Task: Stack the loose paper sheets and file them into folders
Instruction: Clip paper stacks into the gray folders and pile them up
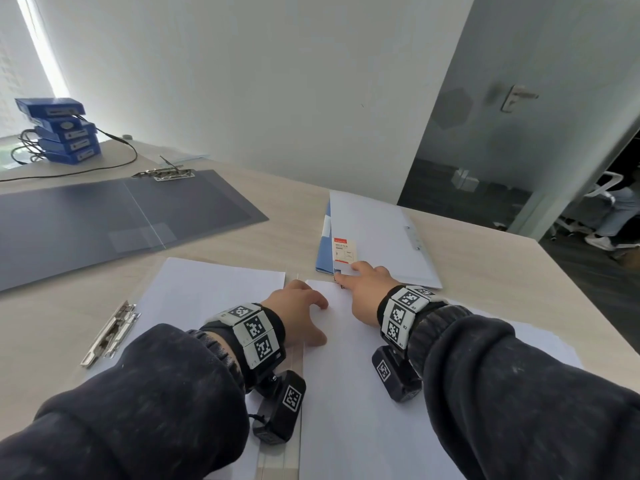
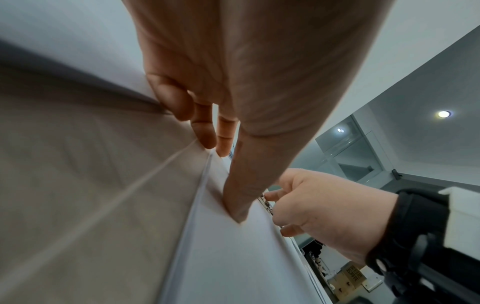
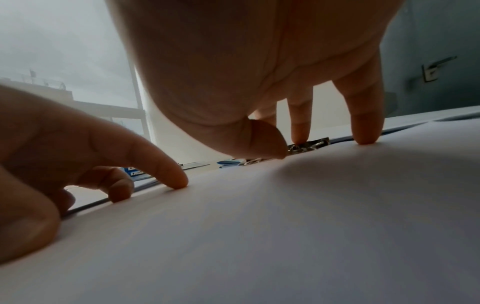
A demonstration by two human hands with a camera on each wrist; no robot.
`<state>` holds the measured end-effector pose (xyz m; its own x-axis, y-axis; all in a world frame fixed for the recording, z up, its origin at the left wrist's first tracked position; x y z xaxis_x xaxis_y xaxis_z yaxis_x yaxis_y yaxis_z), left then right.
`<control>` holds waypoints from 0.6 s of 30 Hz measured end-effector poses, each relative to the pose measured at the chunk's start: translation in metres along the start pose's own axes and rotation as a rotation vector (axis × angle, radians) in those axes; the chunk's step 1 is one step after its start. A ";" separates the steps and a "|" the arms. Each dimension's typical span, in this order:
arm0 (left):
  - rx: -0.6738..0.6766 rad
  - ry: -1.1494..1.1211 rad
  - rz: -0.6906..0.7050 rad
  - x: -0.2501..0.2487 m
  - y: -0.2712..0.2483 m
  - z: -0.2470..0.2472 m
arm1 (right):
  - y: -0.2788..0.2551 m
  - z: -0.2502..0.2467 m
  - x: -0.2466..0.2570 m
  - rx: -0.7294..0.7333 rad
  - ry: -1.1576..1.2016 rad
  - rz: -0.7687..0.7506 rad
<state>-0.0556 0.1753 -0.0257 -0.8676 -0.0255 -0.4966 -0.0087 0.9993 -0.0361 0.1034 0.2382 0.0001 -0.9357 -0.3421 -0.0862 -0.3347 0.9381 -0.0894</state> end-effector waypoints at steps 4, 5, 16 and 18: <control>-0.004 0.004 0.001 -0.001 -0.001 -0.001 | -0.003 0.000 -0.005 0.005 0.060 -0.006; -0.005 0.003 0.001 -0.001 -0.001 0.000 | -0.004 0.000 -0.006 -0.003 0.085 -0.005; -0.167 -0.387 -0.096 0.008 -0.033 -0.013 | -0.085 0.007 -0.057 -0.070 0.475 0.282; -0.262 -0.476 -0.120 0.015 -0.048 -0.014 | -0.104 0.007 -0.069 -0.090 0.549 0.364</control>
<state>-0.0751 0.1273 -0.0192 -0.5330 -0.0882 -0.8415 -0.2693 0.9605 0.0699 0.2035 0.1639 0.0085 -0.9036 0.0526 0.4251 0.0274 0.9975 -0.0651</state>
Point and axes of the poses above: each hand's wrist, its own y-axis towards the middle knuckle, its own z-axis out of the palm, x = y × z, the point moved 1 cm from there along y, towards the middle knuckle, and after that the axes turned 14 degrees about -x, right-handed, at the moved point
